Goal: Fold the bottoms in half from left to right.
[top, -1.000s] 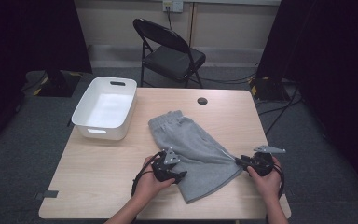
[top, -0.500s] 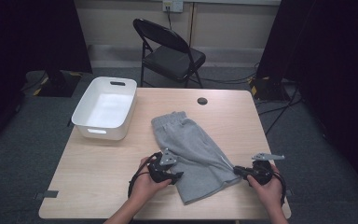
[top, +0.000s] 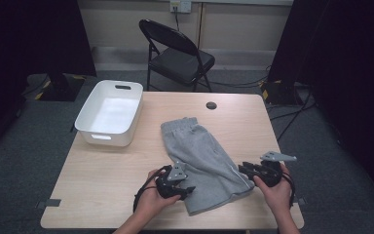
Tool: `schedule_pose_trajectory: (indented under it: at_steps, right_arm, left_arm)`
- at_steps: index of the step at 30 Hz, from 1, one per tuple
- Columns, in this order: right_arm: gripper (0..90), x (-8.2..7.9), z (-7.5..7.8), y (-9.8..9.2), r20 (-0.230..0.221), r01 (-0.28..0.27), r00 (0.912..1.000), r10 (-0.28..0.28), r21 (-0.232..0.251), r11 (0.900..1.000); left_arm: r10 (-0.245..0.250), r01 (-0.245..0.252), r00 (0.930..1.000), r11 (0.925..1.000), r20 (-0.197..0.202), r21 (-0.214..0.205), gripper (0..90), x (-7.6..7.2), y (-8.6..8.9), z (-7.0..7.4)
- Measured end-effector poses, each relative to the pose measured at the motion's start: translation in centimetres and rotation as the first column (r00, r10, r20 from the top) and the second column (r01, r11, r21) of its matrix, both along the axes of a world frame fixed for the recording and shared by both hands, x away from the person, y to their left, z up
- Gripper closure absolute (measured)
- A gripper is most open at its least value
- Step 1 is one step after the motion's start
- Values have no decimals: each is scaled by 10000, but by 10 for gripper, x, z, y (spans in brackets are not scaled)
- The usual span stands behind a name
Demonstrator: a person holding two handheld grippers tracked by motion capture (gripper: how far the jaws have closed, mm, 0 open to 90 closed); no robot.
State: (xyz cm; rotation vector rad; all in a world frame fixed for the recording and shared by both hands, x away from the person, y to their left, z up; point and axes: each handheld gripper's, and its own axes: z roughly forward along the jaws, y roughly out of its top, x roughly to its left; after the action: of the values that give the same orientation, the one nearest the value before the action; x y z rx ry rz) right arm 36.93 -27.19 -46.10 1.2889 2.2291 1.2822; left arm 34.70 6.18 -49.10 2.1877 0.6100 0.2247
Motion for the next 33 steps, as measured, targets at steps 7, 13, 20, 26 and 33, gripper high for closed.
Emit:
schedule_pose_trajectory:
  at_steps: [7,13,20,26,33]
  right_arm:
    - [715,36,-16,33,-504,-233,9985,205,-556,9982]
    - [860,46,-28,41,-1211,-769,9899,741,-188,9969]
    - [876,55,-20,21,-595,345,9976,-365,-333,9989]
    - [876,51,-35,17,-785,361,9962,-387,-346,9988]
    - [876,24,-32,22,-1321,-213,9911,177,-259,9994]
  left_arm:
    - [-410,410,9992,9991,-46,52,474,-2,-12,-6]
    - [-618,617,9981,9971,6,453,508,-3,-15,-3]
    - [-946,996,9940,9902,-543,979,853,-8,-18,4]
    - [-1112,1223,9886,9862,-1013,1113,876,-12,-9,7]
    - [-1034,1255,9817,9829,-1599,1350,879,-18,13,11]
